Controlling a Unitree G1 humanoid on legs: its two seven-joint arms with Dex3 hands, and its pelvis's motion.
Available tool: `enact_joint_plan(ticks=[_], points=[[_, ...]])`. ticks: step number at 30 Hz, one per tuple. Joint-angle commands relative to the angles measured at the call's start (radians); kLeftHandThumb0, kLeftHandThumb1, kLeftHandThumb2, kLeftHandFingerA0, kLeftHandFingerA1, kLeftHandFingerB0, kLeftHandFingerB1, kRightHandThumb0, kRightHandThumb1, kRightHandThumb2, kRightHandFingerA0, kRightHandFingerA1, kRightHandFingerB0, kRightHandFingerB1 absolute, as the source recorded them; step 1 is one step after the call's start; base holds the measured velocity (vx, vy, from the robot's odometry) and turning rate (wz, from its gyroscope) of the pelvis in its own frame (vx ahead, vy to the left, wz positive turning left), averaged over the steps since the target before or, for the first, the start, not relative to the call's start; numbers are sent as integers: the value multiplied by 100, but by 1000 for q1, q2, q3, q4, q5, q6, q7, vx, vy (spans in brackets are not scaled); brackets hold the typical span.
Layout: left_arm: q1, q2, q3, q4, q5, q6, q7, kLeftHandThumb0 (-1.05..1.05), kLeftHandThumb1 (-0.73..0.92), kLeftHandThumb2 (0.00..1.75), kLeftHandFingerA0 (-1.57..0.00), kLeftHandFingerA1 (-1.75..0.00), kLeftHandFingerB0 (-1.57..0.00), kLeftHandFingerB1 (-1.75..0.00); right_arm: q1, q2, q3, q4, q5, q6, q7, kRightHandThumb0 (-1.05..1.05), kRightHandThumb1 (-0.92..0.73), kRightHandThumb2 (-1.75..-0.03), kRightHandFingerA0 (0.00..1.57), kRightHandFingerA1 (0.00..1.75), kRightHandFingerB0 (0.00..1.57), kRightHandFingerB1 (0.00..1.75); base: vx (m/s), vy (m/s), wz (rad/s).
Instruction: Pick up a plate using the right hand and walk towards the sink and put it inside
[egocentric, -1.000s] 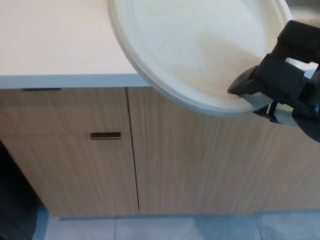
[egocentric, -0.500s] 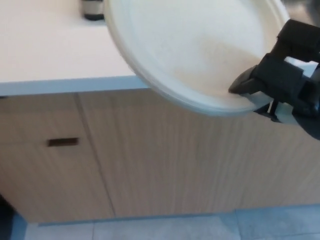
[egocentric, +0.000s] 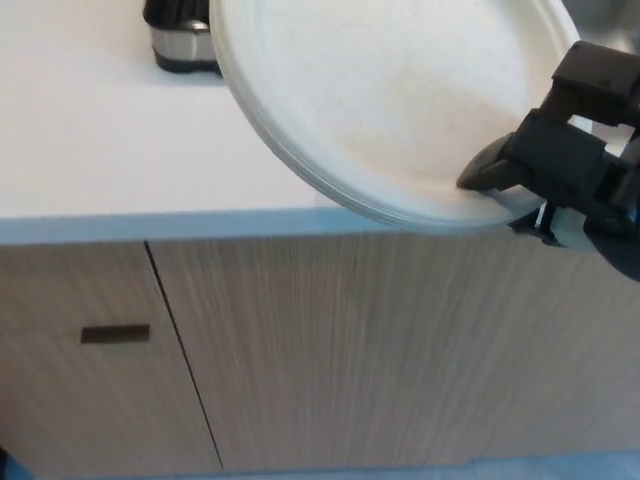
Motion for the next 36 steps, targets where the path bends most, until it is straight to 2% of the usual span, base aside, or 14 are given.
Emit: enact_joint_plan(ticks=[1, 7, 11, 12, 14, 16, 22, 23, 24, 25, 28, 30, 31, 36], points=[[3, -3, 3, 0, -9, -45, -3, 1, 74, 134, -123, -126, -102, -112, -10, -11, -14, 7, 23, -3, -10, -24, -43, -120, 130, 147, 104, 133, 213, -93, -1], [4, -4, 2, -9, -7, -42, 6, 8, 62, 153, -96, -161, -80, -137, -30, -9, -10, 20, 15, -11, -21, -27, -44, -118, 129, 144, 103, 131, 227, -151, 12], [8, -3, 4, -13, -9, -42, 1, 9, 57, 163, -99, -156, -78, -126, -32, -7, -11, 16, 7, -5, -19, -24, -43, -119, 130, 146, 102, 132, 280, -266, 16], [7, 0, 0, -11, -3, -40, 7, 3, 72, 134, -124, -126, -99, -110, -34, -11, -12, 17, 1, -8, -30, -28, -48, -118, 128, 144, 102, 131, 272, -250, -6], [8, 0, -1, -11, -1, -39, 10, 8, 60, 153, -95, -162, -78, -133, -36, -12, -10, 18, 2, -10, -30, -30, -48, -117, 127, 143, 102, 130, 256, -238, -14], [4, -3, 7, -13, -12, -41, 1, 5, 73, 136, -124, -128, -101, -112, -33, -14, -11, 15, 9, -7, -21, -24, -44, -119, 129, 146, 102, 132, 231, -201, -5], [13, -9, 7, -24, -10, -50, -2, 4, 74, 137, -127, -129, -107, -115, -23, -13, -15, 6, 27, -5, -9, -26, -46, -120, 129, 146, 103, 133, 215, -167, -3], [16, -9, 2, -27, -2, -43, 9, 9, 57, 163, -101, -161, -82, -132, -21, -15, -16, 8, 27, -10, -13, -25, -50, -120, 98, 175, 74, 172, 210, -138, -9], [16, -8, 1, -23, -1, -43, 9, 10, 58, 156, -98, -163, -83, -139, -18, -17, -18, 7, 30, -11, -12, -24, -50, -119, 98, 175, 74, 171, 155, 86, -28], [14, -5, 0, -16, 0, -42, 8, 10, 58, 155, -95, -163, -80, -137, -12, -20, -22, 4, 34, -11, -7, -28, -48, -118, 128, 144, 102, 131, 123, 152, 71], [13, -2, 1, -15, -2, -40, 8, 10, 60, 154, -93, -163, -79, -137, -7, -21, -27, 1, 35, -7, -3, -26, -46, -120, 130, 146, 103, 133, 127, 101, -11], [15, 3, 1, -13, -2, -39, 9, 6, 61, 158, -98, -155, -80, -127, -4, -27, -30, 3, 37, -5, 4, -23, -45, -122, 131, 148, 104, 134, 57, 44, 2], [19, 8, -4, -11, 5, -41, 12, 3, 72, 134, -120, -124, -98, -109, -2, -31, -33, 3, 25, 1, -1, -18, -42, -132, 100, 175, 75, 173, -7, -5, -6], [12, 20, 6, 37, -7, -42, -7, 2, 73, 134, -121, -124, -99, -109, -13, -59, -42, 36, 36, -15, 11, -19, -43, -132, 99, 175, 75, 171, -40, -72, -9]])
